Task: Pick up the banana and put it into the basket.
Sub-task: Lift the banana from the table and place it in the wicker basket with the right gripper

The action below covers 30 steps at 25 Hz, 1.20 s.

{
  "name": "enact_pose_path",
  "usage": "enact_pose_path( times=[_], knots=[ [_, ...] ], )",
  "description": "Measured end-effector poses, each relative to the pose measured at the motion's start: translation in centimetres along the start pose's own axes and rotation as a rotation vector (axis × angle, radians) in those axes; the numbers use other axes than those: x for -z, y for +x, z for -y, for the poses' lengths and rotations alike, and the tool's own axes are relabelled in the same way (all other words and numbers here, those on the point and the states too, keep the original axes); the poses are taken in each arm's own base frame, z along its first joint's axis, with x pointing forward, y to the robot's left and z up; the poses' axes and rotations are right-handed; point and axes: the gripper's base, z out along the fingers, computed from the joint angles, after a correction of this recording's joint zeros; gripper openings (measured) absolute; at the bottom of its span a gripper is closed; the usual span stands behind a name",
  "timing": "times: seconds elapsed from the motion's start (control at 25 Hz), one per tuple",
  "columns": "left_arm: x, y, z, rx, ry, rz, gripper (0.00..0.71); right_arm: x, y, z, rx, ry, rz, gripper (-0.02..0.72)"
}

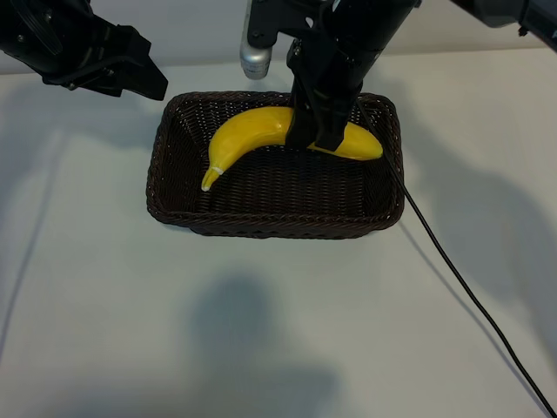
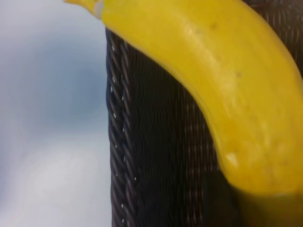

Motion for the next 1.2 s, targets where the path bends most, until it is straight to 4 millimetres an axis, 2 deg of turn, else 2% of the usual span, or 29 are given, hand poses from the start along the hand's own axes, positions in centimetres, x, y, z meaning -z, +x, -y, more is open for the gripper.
enact_pose_path(
  times=[0.36,0.68,0.92,1.2],
  knots=[
    [0.0,0.0,0.0,0.000,0.000,0.001,0.595,-2.6,0.6,0.7,-0.020,-0.034,-0.009,0.416],
    [0.0,0.0,0.0,0.000,0.000,0.001,0.595,-4.0,0.6,1.0,-0.021,-0.052,0.017,0.416],
    [0.0,0.0,0.0,0.000,0.000,0.001,0.595,-6.4,0.7,1.1,0.000,-0.065,0.005,0.416],
    [0.0,0.0,0.0,0.000,0.000,0.001,0.595,-7.7,0.6,1.3,0.018,-0.040,0.012,0.416]
  ],
)
